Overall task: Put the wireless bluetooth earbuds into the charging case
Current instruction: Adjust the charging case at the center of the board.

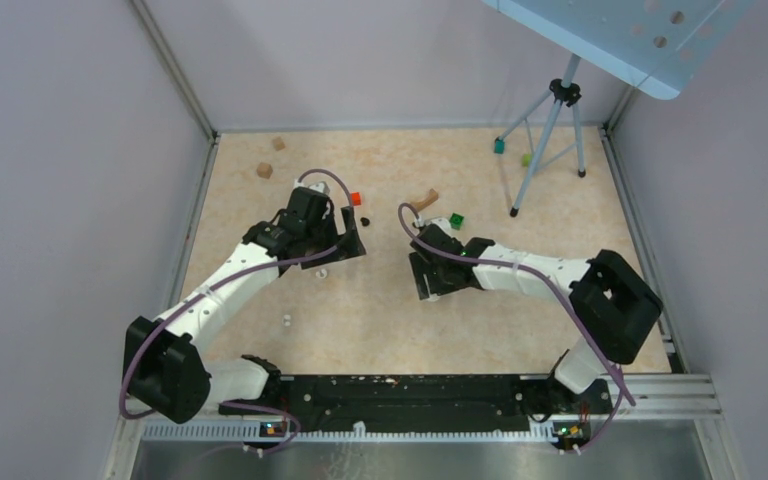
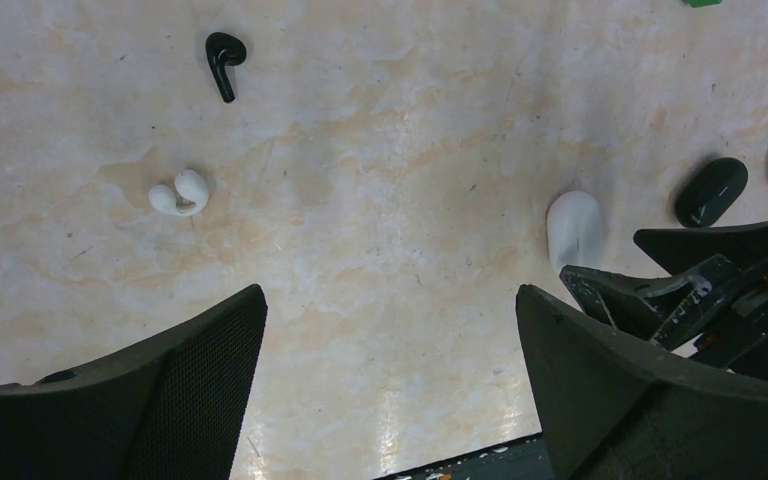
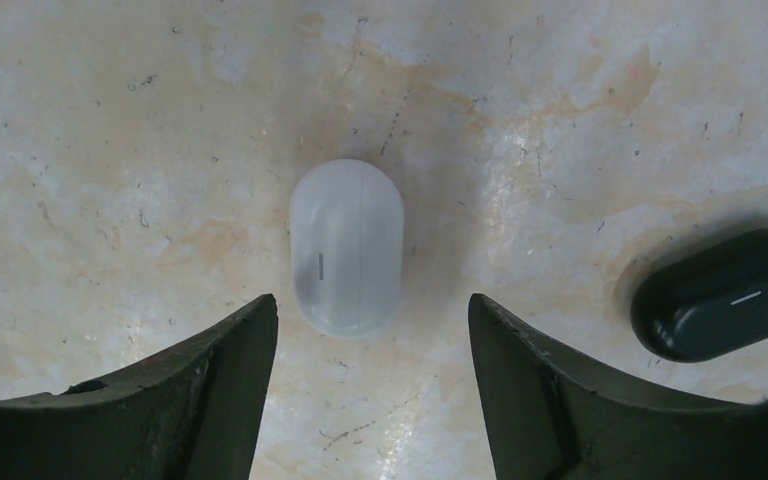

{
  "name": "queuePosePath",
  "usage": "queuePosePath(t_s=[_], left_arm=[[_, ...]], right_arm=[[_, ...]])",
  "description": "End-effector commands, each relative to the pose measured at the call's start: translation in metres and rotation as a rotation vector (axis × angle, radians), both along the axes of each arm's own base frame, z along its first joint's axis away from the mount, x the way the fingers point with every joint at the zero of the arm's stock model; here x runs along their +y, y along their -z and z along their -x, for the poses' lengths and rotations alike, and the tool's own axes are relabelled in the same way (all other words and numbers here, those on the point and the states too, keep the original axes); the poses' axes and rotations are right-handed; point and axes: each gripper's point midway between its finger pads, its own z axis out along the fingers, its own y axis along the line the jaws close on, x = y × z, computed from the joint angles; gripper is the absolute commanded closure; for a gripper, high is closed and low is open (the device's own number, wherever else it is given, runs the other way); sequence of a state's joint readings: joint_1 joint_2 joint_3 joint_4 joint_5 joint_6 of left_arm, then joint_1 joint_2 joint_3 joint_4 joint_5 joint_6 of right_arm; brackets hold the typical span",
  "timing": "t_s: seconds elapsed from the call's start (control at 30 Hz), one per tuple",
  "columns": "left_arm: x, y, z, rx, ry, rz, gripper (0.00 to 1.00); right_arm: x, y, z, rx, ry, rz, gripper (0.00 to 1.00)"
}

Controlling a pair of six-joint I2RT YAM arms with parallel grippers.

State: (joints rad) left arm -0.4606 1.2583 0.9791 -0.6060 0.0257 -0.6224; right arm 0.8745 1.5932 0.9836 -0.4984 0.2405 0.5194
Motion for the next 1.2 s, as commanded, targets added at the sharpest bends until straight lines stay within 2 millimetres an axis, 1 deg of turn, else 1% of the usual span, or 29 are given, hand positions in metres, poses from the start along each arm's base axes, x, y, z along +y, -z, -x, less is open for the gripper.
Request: queuePosePath(t_s=[0.0, 0.1, 0.2, 0.27, 0.43, 0.47, 0.5, 0.57, 0.67, 0.73, 0.8, 0.9, 1.0, 1.17], left_arm=[[-0.006, -0.011, -0.003, -0.032, 0.010, 0.046, 0.01], [-0.008, -0.009, -0.003, -0.026, 0.011, 0.049, 0.01], [-0.012, -0.004, -0.002, -0.004, 0.026, 0.060, 0.01], [-0.016, 0.002, 0.001, 0.029, 0.049, 0.067, 0.01], [-0.018, 0.011, 0.006, 0.068, 0.073, 0.065, 0.01], [-0.019, 0.012, 0.006, 0.069, 0.074, 0.065, 0.01], [-0.019, 0.012, 0.006, 0.068, 0.075, 0.065, 0.01], [-0.019, 0.011, 0.005, 0.064, 0.077, 0.065, 0.01], [-0.019, 0.010, 0.002, 0.060, 0.078, 0.056, 0.01], [-0.018, 0.009, 0.000, 0.057, 0.080, 0.043, 0.01], [-0.016, 0.007, -0.003, 0.053, 0.081, 0.024, 0.01], [-0.010, 0.004, -0.007, 0.040, 0.070, -0.010, 0.01], [-0.003, 0.003, -0.010, 0.029, 0.047, -0.029, 0.01], [0.000, 0.004, -0.006, 0.063, 0.031, 0.020, 0.01]], right_arm=[[0.016, -0.007, -0.018, -0.063, 0.032, -0.026, 0.33], [0.018, 0.001, -0.017, -0.053, 0.026, -0.015, 0.39], [0.028, 0.007, -0.012, -0.038, -0.017, -0.045, 0.41], [0.031, 0.009, -0.009, -0.037, -0.034, -0.054, 0.45], [0.032, 0.012, -0.008, -0.038, -0.062, -0.046, 0.45], [0.034, 0.012, -0.007, -0.034, -0.068, -0.051, 0.45], [0.036, 0.011, -0.006, -0.026, -0.076, -0.060, 0.41], [0.046, 0.007, -0.004, -0.010, -0.096, -0.106, 0.36], [0.070, -0.005, 0.006, 0.033, -0.135, -0.232, 0.31], [0.087, -0.018, 0.014, 0.062, -0.161, -0.337, 0.30], [0.099, -0.031, 0.020, 0.082, -0.184, -0.421, 0.28], [0.109, -0.041, 0.025, 0.126, -0.213, -0.484, 0.28], [0.106, -0.042, 0.023, 0.112, -0.215, -0.453, 0.28], [0.075, -0.040, -0.005, -0.023, -0.179, -0.255, 0.28]])
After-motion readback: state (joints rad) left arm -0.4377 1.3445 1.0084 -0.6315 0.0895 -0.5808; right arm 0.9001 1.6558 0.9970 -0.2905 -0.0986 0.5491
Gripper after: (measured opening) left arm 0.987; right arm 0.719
